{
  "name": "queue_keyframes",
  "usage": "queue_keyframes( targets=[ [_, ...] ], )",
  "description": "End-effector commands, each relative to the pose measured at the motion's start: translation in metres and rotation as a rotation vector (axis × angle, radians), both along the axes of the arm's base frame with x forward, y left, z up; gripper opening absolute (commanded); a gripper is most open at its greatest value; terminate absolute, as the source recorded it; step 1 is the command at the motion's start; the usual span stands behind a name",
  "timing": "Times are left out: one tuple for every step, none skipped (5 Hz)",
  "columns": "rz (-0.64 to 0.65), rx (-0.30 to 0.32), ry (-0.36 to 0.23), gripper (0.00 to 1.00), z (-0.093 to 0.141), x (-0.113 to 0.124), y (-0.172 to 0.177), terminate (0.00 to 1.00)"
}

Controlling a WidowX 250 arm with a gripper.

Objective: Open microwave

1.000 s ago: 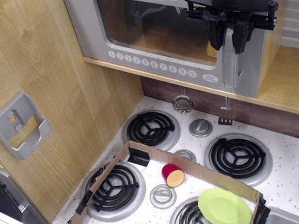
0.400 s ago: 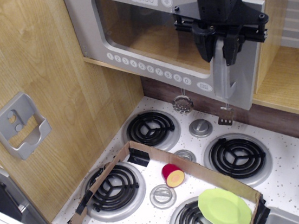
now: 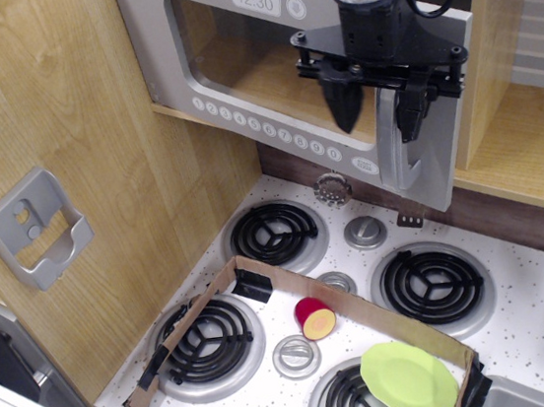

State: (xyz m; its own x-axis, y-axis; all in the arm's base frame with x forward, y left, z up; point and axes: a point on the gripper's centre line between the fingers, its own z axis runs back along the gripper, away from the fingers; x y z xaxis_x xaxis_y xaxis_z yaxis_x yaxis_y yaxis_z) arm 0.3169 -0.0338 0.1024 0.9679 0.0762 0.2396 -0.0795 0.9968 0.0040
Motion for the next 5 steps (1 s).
queue_keyframes(
  targets=[
    [0.076,0.012,-0.02,1.0,0.015,-0.011,0.004,0.0],
    [0.11,0.017,-0.032,1.0,0.018,-0.039,0.008,0.0],
    [0.144,0.036,-0.025,1.0,0.027,-0.06,-0.006,0.0],
    [0.128,0.014,-0.006,1.0,0.026,-0.069,-0.022,0.0],
    [0.093,-0.021,0.028,1.0,0.023,-0.069,-0.043,0.0]
  ],
)
